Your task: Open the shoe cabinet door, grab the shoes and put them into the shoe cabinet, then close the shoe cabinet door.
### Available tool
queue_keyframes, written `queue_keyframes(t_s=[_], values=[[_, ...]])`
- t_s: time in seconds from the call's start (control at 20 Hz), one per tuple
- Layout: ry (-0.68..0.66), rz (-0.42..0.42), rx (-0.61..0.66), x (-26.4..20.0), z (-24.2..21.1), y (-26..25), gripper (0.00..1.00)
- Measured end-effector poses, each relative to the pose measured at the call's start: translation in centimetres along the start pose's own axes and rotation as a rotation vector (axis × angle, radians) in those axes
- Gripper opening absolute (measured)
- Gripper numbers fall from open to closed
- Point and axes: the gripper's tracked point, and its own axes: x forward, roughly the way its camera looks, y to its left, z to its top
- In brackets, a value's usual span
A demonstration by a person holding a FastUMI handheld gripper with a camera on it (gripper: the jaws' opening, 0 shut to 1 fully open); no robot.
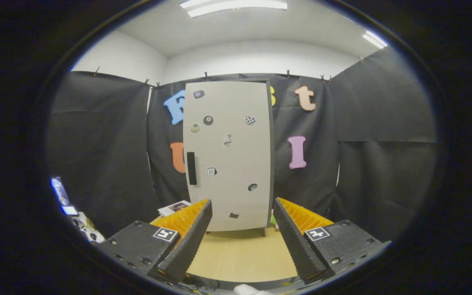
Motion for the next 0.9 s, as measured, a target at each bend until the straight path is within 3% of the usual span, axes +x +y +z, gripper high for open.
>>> queue_keyframes(t_s=[0.9], values=[[-0.015,-0.006,0.005,0.5,0.8,1.2,0.98]])
